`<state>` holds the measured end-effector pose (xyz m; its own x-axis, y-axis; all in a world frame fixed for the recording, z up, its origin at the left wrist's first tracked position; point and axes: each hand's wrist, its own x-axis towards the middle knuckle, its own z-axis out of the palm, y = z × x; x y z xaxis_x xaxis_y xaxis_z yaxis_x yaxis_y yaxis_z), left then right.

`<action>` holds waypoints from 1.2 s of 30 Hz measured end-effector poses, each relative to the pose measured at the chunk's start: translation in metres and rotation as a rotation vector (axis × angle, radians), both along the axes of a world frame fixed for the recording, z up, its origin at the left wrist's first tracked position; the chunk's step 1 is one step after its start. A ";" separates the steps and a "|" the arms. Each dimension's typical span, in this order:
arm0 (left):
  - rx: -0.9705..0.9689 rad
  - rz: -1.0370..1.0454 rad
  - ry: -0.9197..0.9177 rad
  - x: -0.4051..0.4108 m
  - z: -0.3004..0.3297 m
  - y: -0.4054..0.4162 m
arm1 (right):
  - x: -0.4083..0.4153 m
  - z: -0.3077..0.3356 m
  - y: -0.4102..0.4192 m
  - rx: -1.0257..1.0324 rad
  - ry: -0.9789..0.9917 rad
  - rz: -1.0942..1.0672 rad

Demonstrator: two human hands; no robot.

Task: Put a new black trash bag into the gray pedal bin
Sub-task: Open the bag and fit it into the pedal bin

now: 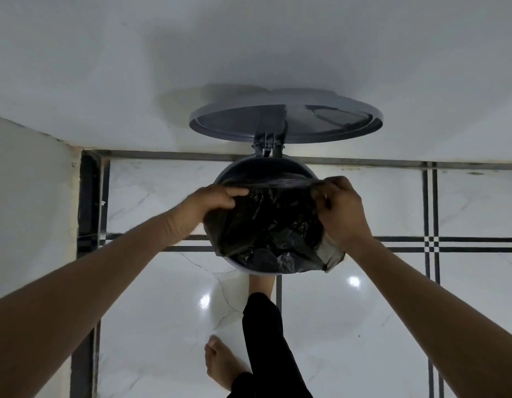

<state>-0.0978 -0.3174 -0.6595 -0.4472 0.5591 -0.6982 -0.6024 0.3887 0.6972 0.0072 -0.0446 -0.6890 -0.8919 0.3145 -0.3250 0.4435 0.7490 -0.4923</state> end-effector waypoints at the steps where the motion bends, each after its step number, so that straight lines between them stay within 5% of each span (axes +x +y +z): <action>1: -0.020 0.107 -0.024 -0.003 -0.001 0.003 | -0.002 0.002 0.001 -0.033 -0.016 0.033; 4: -0.373 0.138 0.316 -0.013 -0.015 0.004 | -0.011 0.005 0.001 -0.043 -0.102 0.179; 7: -0.414 0.041 0.399 -0.030 -0.027 0.004 | -0.030 0.001 0.006 -0.077 -0.182 0.107; 10: -0.620 -0.491 0.831 -0.049 -0.033 -0.001 | -0.055 0.000 0.014 -0.143 -0.261 0.001; 12: -0.718 -0.760 0.939 -0.064 -0.032 0.003 | -0.071 -0.005 0.019 -0.173 -0.355 0.030; 14: -0.631 -0.685 0.650 -0.080 -0.039 0.007 | -0.091 -0.013 0.023 -0.178 -0.439 0.088; 17: -0.428 -0.326 0.041 -0.092 -0.047 0.012 | -0.116 -0.019 0.026 -0.201 -0.521 0.134; 19: -0.348 -0.100 -0.203 -0.091 -0.053 0.012 | -0.125 -0.021 0.029 -0.287 -0.571 0.119; 26: -0.262 0.331 -0.197 -0.068 -0.091 0.003 | -0.113 -0.035 0.052 -0.702 -0.605 -0.333; 33: -0.123 0.460 -0.475 -0.051 -0.100 -0.016 | -0.060 -0.053 0.060 -0.949 -0.509 -0.650; 36: -0.156 0.466 -0.373 -0.038 -0.112 -0.028 | -0.041 -0.063 0.061 -0.984 -0.432 -0.784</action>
<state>-0.1355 -0.3457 -0.7710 -0.3298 0.2424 -0.9124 -0.9258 0.1063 0.3629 -0.0342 0.0165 -0.7520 -0.3525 0.1664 -0.9209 0.8478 -0.3597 -0.3896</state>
